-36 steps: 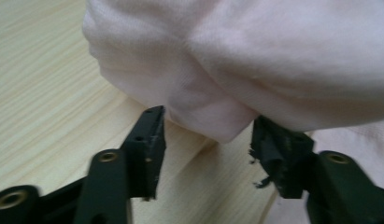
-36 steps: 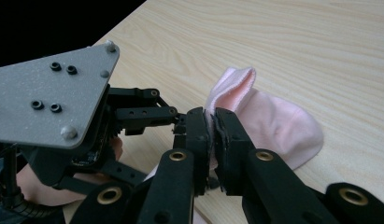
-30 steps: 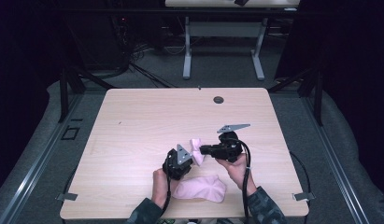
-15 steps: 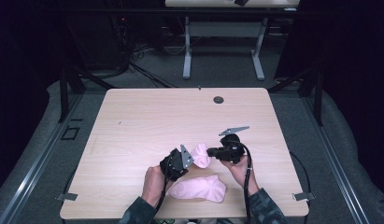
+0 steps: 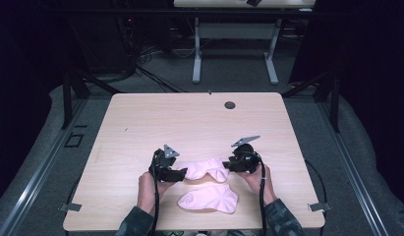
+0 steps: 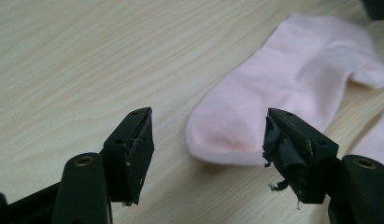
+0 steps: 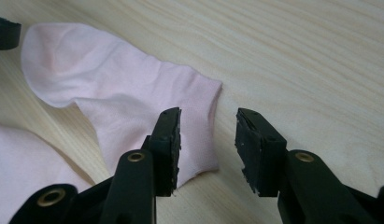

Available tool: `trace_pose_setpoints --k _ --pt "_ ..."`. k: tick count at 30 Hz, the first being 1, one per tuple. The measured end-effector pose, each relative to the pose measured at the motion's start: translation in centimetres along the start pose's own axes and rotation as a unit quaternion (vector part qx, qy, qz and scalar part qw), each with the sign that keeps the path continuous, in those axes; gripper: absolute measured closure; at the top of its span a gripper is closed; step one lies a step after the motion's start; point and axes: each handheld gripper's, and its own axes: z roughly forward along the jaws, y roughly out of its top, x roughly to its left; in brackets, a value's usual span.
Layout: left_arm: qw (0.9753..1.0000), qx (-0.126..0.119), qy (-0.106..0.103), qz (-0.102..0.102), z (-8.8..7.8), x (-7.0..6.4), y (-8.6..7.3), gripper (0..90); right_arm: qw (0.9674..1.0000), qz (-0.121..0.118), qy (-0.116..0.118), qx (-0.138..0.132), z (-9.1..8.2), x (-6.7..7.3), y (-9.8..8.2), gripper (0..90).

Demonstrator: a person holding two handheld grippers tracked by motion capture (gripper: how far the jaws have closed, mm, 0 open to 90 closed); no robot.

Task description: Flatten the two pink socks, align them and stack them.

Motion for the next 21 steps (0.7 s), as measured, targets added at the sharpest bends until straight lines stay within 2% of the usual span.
trace_pose_setpoints --k 1,2,3,5,8,10,11,14,16,17,21 --pt "0.9999 0.012 0.006 0.0 0.6 -0.1 0.0 36.1 0.9999 -0.008 -0.005 0.008 0.4 0.2 0.0 59.4" --pt "0.9998 0.018 0.003 -0.001 1.0 -0.1 0.0 37.8 0.9999 -0.014 -0.007 0.006 0.7 0.3 -0.1 59.4" --pt "0.9998 0.018 0.003 -0.001 1.0 -0.1 0.0 39.8 0.9998 -0.017 -0.01 0.01 1.0 0.5 -0.1 59.5" --pt "0.9994 0.034 0.006 0.003 1.6 -0.3 0.0 43.3 0.9997 -0.017 -0.01 0.015 1.3 0.5 -0.2 59.9" --pt "0.9991 0.04 0.006 0.006 2.0 -0.4 -0.2 45.9 0.9997 -0.017 -0.011 0.016 1.5 0.5 -0.3 60.6" --pt "0.9991 0.042 0.008 0.008 2.2 -0.4 -0.3 50.2 0.9995 -0.02 -0.012 0.02 1.6 0.5 -0.3 61.6" --pt "0.999 0.043 0.004 0.006 2.2 -0.4 -0.3 50.2 0.9998 -0.015 -0.007 0.012 1.7 0.5 -0.4 61.8" --pt "0.999 0.043 0.005 0.01 2.1 -0.4 -0.4 56.3 0.9995 -0.022 -0.011 0.02 1.9 0.7 -0.4 64.0" --pt "0.999 0.044 0.004 0.012 2.1 -0.5 -0.4 57.2 0.9992 -0.031 -0.011 0.023 2.0 0.9 -0.4 65.2" --pt "0.999 0.043 0.002 0.012 2.2 -0.5 -0.4 59.4 0.9988 -0.04 -0.018 0.021 2.1 1.0 -0.4 66.4" --pt "0.9991 0.042 -0.001 0.012 2.2 -0.5 -0.4 63.5 0.9988 -0.042 -0.017 0.02 2.1 1.0 -0.4 70.4"
